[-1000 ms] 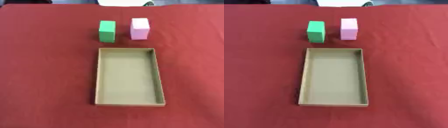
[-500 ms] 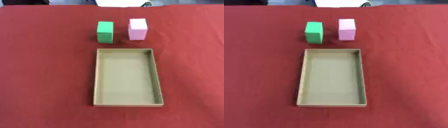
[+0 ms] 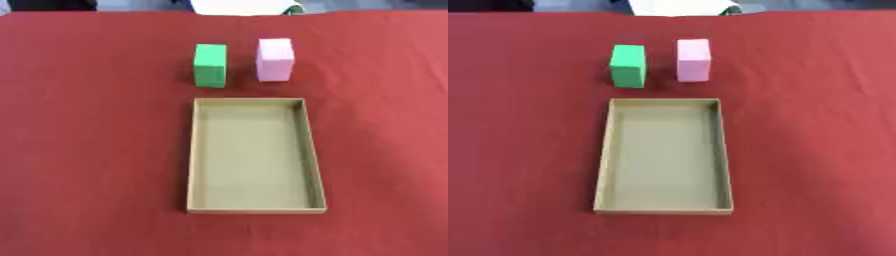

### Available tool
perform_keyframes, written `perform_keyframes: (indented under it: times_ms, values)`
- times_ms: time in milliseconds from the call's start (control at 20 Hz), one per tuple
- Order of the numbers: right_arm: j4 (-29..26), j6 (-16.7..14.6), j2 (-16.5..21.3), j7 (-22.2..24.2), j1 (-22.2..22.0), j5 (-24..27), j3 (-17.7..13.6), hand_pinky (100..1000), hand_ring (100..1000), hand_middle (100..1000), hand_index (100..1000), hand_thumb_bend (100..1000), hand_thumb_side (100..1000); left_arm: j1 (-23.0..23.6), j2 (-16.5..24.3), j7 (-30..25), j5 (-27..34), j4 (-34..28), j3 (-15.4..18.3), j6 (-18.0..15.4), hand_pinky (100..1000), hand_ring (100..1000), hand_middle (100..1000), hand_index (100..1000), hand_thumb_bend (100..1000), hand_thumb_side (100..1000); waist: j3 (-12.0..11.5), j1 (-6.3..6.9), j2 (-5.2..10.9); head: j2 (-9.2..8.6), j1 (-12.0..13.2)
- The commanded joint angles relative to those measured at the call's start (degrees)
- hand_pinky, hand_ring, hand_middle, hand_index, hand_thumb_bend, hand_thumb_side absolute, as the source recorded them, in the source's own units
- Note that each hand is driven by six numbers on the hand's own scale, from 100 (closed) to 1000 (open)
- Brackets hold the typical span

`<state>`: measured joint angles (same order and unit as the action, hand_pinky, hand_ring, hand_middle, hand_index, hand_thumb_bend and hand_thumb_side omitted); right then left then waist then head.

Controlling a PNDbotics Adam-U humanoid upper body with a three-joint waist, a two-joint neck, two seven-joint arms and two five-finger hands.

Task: Pick up objects on the table and place them in the box.

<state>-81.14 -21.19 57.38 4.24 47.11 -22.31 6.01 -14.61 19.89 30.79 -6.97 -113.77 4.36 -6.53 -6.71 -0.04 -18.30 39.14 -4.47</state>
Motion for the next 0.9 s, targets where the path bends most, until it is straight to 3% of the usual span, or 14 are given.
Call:
perform_keyframes:
  times_ms: [50, 450, 900]
  values:
    - [3.4, -2.4, 2.2, 1.2, 2.2, -4.2, 1.2, 818, 795, 734, 901, 100, 1000, -0.4, 2.0, -0.3, 0.0, -0.8, -0.1, 0.0, 729, 730, 630, 799, 246, 685, 0.0, -0.06, 1.33, -0.60, 0.0]
    - [12.3, -8.6, 0.7, 3.7, 6.3, -11.9, 5.8, 836, 843, 797, 935, 100, 1000, -0.5, 2.3, -0.7, 0.1, -0.8, -0.4, 0.0, 729, 731, 631, 799, 243, 685, 0.0, -0.26, 1.44, -0.52, 0.2]
    - [19.2, -12.5, -2.9, 9.8, 11.4, -14.3, 8.7, 849, 859, 819, 949, 181, 1000, -0.5, 2.5, -0.9, 0.2, -0.8, -0.5, 0.1, 729, 731, 632, 799, 241, 686, 0.1, -0.37, 1.69, -0.37, 0.3]
